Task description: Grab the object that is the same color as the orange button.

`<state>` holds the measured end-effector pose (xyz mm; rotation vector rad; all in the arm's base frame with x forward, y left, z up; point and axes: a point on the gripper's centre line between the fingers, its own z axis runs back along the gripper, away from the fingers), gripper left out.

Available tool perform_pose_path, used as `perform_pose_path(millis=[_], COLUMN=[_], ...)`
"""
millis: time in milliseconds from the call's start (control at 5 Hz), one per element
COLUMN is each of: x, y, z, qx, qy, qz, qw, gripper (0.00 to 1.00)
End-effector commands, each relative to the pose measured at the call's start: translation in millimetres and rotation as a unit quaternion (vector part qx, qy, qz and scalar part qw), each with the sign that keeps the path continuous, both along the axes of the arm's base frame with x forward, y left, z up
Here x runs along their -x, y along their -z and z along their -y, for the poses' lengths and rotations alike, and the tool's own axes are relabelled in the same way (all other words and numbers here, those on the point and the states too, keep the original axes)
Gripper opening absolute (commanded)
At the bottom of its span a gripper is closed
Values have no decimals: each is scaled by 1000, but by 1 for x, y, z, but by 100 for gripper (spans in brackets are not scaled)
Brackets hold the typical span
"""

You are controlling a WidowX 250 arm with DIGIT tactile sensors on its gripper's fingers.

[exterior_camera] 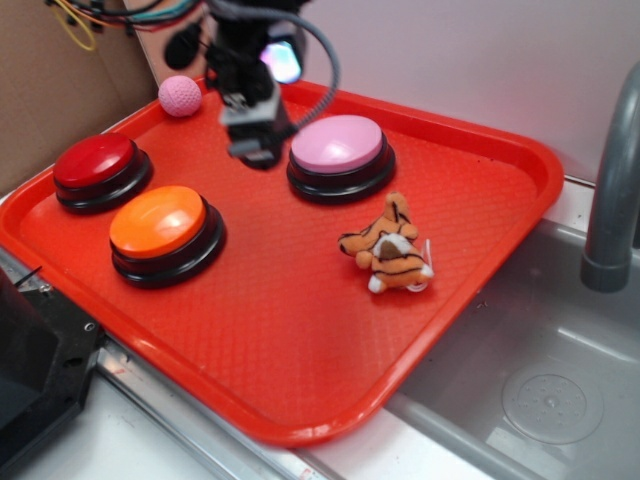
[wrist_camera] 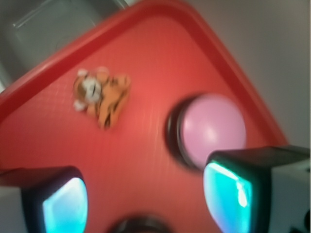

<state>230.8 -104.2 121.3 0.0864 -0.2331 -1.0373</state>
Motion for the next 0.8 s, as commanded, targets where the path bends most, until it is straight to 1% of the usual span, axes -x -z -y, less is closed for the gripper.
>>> perform_pose_path(millis=[0,200,400,600], x=[-16,-21,-24,-21], y=[35,46,64,74], z=[41,48,54,61], qx=[23,28,34,34], qy=[165,199,228,238], qz=[16,1,-26,-41], qw=[986,980,973,970], gripper=[100,100,100,100])
